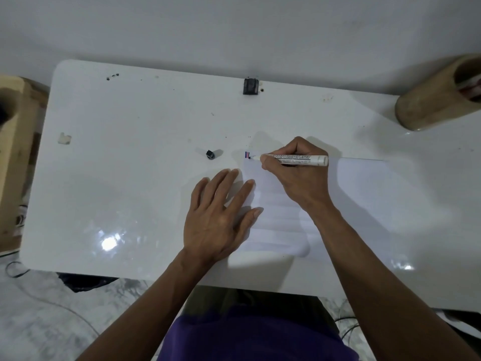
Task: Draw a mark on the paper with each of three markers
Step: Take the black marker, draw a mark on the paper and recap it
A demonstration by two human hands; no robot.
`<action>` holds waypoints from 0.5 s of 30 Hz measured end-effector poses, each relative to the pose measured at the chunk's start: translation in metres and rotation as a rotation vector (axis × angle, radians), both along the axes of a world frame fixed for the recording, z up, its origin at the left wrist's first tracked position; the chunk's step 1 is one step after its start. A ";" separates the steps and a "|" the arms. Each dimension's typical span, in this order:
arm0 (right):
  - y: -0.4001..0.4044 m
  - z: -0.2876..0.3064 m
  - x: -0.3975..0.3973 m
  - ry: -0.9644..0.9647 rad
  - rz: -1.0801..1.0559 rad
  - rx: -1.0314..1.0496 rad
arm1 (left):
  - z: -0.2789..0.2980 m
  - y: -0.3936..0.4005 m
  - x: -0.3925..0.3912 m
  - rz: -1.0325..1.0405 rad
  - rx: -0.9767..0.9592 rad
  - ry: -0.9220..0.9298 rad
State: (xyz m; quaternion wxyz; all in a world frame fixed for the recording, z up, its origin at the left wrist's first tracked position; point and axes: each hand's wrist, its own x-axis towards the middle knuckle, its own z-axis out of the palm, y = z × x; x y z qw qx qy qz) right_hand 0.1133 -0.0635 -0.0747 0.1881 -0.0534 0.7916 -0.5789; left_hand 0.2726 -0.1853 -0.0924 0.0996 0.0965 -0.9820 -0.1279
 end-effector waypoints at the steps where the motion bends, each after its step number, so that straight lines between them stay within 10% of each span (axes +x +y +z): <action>1: 0.000 0.000 0.000 0.001 0.003 -0.003 | 0.000 0.000 0.000 0.000 0.001 0.002; 15: -0.001 0.020 -0.006 -0.172 -0.031 -0.130 | 0.000 0.000 -0.001 -0.010 0.019 -0.008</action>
